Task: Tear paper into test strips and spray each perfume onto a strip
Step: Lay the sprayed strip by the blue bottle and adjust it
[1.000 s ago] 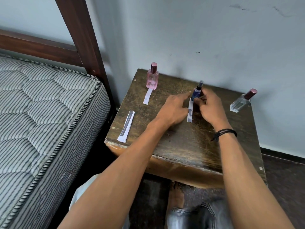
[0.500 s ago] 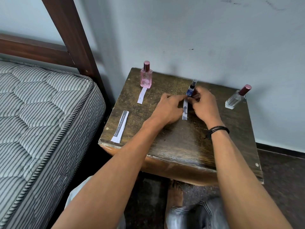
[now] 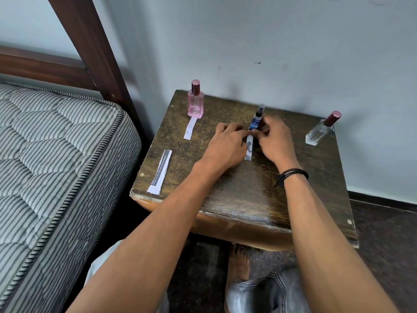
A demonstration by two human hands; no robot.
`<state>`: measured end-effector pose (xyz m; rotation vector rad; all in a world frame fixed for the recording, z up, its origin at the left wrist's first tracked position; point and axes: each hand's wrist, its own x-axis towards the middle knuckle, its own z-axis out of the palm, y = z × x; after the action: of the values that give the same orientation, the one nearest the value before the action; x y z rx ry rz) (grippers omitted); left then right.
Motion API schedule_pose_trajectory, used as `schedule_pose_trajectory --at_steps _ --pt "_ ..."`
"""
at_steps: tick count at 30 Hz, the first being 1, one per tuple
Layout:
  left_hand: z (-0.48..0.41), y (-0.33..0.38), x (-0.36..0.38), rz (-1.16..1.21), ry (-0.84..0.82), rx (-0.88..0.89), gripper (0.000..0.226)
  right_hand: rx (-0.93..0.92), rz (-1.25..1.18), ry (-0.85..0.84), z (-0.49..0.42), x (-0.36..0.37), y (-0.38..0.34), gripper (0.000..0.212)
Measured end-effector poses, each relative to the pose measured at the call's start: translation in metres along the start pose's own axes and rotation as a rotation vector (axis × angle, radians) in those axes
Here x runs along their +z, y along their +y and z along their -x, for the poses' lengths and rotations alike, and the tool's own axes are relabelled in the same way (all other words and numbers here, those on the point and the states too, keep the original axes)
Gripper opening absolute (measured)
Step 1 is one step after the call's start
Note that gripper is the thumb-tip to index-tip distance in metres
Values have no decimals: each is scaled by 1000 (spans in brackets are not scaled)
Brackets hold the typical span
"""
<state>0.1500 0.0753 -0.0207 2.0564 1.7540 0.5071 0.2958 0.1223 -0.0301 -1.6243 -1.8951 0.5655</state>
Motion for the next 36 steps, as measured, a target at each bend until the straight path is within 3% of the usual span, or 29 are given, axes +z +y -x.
schedule_pose_trajectory --at_steps 12,36 --pt "1 1 0 -189 48 43 43 12 16 -38 -3 1 0 20" --pt "1 1 -1 -167 68 64 42 25 -3 -20 -4 2 2 16"
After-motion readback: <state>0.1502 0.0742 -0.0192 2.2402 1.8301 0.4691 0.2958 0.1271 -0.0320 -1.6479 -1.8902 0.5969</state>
